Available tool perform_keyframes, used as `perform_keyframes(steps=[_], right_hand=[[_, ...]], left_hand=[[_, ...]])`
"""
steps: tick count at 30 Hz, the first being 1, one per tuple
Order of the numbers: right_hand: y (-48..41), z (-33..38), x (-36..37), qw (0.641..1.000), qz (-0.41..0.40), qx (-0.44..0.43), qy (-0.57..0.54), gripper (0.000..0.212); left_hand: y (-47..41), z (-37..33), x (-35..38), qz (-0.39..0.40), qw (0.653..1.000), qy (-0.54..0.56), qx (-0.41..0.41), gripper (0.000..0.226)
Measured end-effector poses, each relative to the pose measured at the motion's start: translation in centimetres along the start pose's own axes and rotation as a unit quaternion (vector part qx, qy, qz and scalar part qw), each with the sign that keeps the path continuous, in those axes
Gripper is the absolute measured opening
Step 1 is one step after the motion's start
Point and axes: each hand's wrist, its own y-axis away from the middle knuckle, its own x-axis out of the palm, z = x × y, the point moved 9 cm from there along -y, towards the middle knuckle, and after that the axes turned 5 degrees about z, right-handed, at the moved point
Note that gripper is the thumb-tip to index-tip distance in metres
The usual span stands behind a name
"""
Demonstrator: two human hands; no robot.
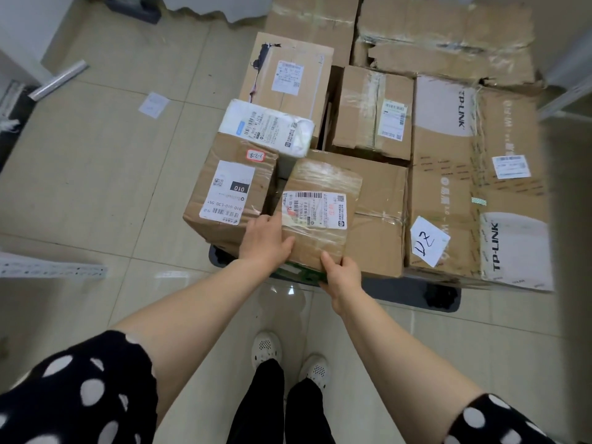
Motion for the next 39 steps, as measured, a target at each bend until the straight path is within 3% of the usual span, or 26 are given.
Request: perform_keyframes(steps=[7,11,14,16,18,20,22,25,29,31,35,39], right_hand=[[3.0,-3.9,-0.6,0.985,-0.088,0.001,-0.147,0.018],[2.2,-2.1,2.2,0.984,-0.028,0.001,-0.176,0.018],[1.3,-0.7,3.7,0.988,0.013,0.026,-0.149,0.022],[0.8,-0.5,2.1,0.991,-0.033,0.042,-0.121,0.023],[0.7,-0.3,-1.9,0.989,-0.132,0.04,-0.049,0.034],[1.0,1.5,-6.2,0.978,-0.207,-0.003,0.004,0.041],[0.1,4.2,-9.3,0.968,-0.232,-0.068,0.065,0.053],[-3.0,6.5,-10.8,0.961,-0.191,-0.11,0.166,0.083],[-6.2,6.9,-10.0,0.981,-0.101,-0.103,0.132,0.099],[-6.5,6.6,-9.4,0.981,-0.08,-0.09,0.151,0.094],[-5.9,5.1,-8.6,0.977,-0.063,-0.091,0.185,0.065],[-5.2,4.2,-8.4,0.974,-0.072,-0.087,0.194,0.064]], left_hand=[[0.0,-4.0,1.4,0.057,0.994,-0.021,0.088,0.056],[-1.0,-6.9,1.9,0.117,0.976,-0.114,0.143,0.053],[-0.7,-6.6,2.2,0.128,0.977,-0.111,0.128,0.06],[-0.5,-6.0,2.2,0.122,0.978,-0.1,0.135,0.064],[-0.1,-5.7,2.7,0.124,0.972,-0.129,0.149,0.075],[0.0,-5.4,3.5,0.124,0.963,-0.181,0.154,0.092],[-0.1,-5.3,4.1,0.109,0.957,-0.222,0.15,0.091],[-0.4,-5.2,4.4,0.08,0.954,-0.25,0.147,0.075],[-0.7,-5.0,4.3,0.075,0.944,-0.284,0.153,0.072],[-0.9,-4.7,3.7,0.069,0.942,-0.292,0.152,0.074],[-0.6,-4.0,3.1,0.063,0.948,-0.284,0.131,0.077],[-0.5,-3.4,2.9,0.068,0.959,-0.254,0.108,0.088]])
